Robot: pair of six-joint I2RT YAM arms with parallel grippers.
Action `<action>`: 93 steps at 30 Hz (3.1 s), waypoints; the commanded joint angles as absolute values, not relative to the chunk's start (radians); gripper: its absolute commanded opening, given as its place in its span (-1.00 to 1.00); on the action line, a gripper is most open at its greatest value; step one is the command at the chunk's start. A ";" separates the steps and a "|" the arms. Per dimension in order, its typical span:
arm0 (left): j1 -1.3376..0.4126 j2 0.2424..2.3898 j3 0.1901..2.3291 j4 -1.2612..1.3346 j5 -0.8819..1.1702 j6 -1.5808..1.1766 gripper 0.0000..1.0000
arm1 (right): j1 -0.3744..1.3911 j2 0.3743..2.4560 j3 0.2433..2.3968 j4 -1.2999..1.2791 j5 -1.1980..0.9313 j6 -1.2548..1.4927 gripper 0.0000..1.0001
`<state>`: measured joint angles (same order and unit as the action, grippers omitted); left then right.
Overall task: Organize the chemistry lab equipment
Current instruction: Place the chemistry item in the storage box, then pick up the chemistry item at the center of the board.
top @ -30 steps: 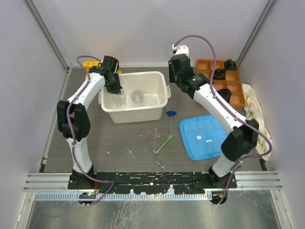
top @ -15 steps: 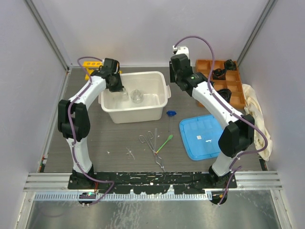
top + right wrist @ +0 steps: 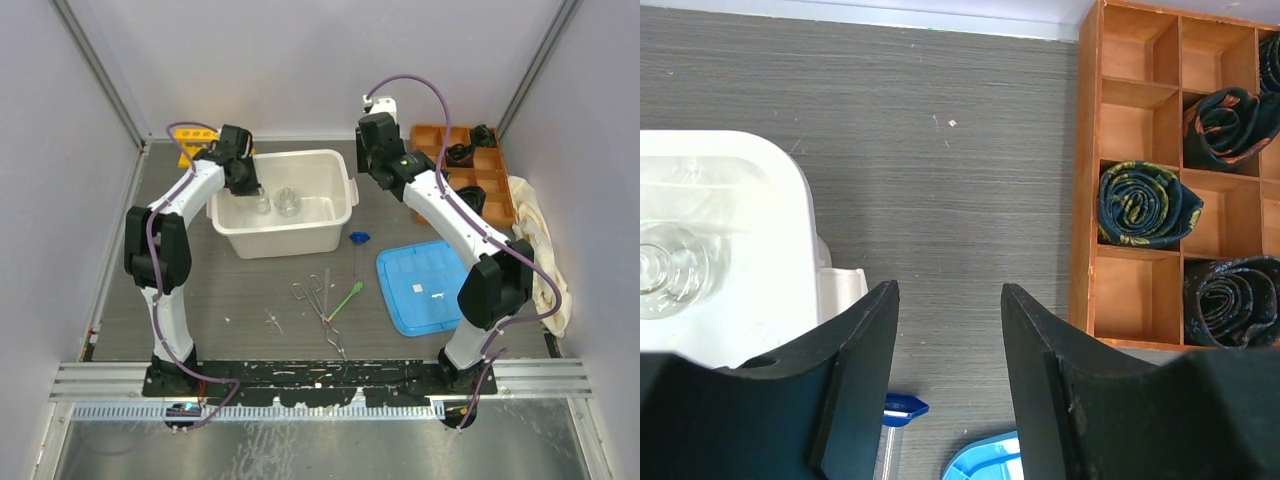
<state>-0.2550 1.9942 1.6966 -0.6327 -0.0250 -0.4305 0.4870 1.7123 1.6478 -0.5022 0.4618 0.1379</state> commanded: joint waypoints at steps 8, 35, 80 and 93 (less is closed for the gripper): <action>-0.259 2.017 1.694 -0.644 -0.032 -0.412 -0.99 | 0.479 1.697 1.701 -0.484 0.461 0.160 0.03; -0.277 1.747 1.810 -0.772 0.031 -0.445 -0.19 | 0.477 1.693 1.698 -0.479 0.455 0.198 0.02; -1.121 1.682 1.299 -0.459 -0.295 -0.464 0.00 | 0.319 1.033 1.125 -0.646 0.511 0.435 0.07; -1.120 1.952 1.505 -0.490 -0.256 -0.587 0.07 | 0.319 0.997 1.090 -0.612 0.503 0.380 0.10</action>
<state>-1.1236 1.9617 1.4433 -0.5350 -0.2577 -0.5499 0.3172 1.0424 1.1061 -0.6743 0.4927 0.3981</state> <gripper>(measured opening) 0.536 0.549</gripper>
